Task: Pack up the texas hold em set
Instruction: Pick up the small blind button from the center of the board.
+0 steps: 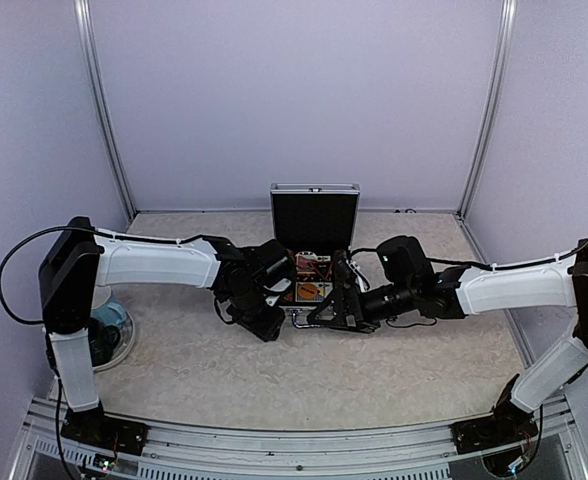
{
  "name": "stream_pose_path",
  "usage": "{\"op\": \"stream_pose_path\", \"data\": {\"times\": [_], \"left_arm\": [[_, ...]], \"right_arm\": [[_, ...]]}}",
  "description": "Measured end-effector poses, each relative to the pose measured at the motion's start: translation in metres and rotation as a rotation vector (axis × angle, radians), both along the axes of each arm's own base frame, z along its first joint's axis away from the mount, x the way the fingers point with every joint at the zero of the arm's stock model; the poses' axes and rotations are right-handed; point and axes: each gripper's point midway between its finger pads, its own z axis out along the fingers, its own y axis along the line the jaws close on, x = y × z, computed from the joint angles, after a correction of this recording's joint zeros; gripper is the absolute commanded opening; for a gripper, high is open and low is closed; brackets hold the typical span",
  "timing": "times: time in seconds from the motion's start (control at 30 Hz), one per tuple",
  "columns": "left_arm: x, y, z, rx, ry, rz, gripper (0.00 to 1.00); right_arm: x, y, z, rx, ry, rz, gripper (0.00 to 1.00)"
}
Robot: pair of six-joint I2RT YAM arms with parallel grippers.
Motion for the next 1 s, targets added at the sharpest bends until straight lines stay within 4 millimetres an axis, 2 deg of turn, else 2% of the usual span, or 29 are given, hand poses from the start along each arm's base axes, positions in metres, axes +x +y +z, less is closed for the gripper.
{"op": "stream_pose_path", "data": {"times": [0.2,0.53,0.73,1.0], "left_arm": [[-0.001,-0.007,0.013,-0.019,-0.021,-0.012,0.45],[-0.019,-0.020,0.019,-0.017,-0.015,-0.051,0.45],[-0.024,-0.026,0.030,-0.038,-0.027,-0.065,0.45],[-0.030,-0.033,0.043,-0.063,-0.040,-0.076,0.45]], "right_arm": [[0.000,0.001,-0.005,-0.006,0.008,0.001,0.96],[0.006,0.009,-0.021,0.014,0.042,0.003,0.89],[0.008,0.003,-0.037,0.063,0.115,-0.019,0.87],[0.011,0.012,-0.031,0.146,0.146,-0.009,0.84]]}}
